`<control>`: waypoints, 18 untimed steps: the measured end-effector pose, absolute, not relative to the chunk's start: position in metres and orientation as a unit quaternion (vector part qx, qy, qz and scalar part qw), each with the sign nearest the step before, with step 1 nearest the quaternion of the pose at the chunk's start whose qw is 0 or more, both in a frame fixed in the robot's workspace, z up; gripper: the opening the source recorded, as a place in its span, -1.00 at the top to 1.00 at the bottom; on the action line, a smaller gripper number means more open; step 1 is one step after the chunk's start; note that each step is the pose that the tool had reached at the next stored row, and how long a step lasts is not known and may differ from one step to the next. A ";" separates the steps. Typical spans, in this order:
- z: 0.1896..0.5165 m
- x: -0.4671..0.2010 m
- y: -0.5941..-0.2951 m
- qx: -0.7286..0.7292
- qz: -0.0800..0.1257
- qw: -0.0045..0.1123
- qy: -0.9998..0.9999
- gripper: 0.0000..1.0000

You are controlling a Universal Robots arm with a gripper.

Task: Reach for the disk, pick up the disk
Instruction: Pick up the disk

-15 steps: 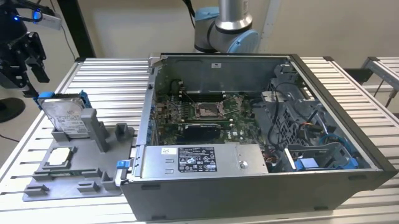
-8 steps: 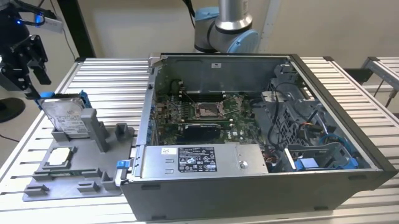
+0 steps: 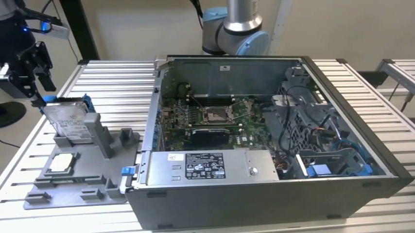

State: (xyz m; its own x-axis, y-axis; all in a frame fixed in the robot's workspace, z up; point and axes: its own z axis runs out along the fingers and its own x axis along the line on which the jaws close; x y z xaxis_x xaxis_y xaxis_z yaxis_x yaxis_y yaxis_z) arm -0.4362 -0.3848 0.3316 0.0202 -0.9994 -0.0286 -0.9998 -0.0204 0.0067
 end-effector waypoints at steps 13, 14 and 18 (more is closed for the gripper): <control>0.310 -0.436 -0.385 -0.716 0.013 0.008 0.698 -1.00; 0.309 -0.436 -0.385 -0.716 0.013 0.008 0.698 -1.00; 0.303 -0.434 -0.385 -0.715 0.013 0.009 0.699 -1.00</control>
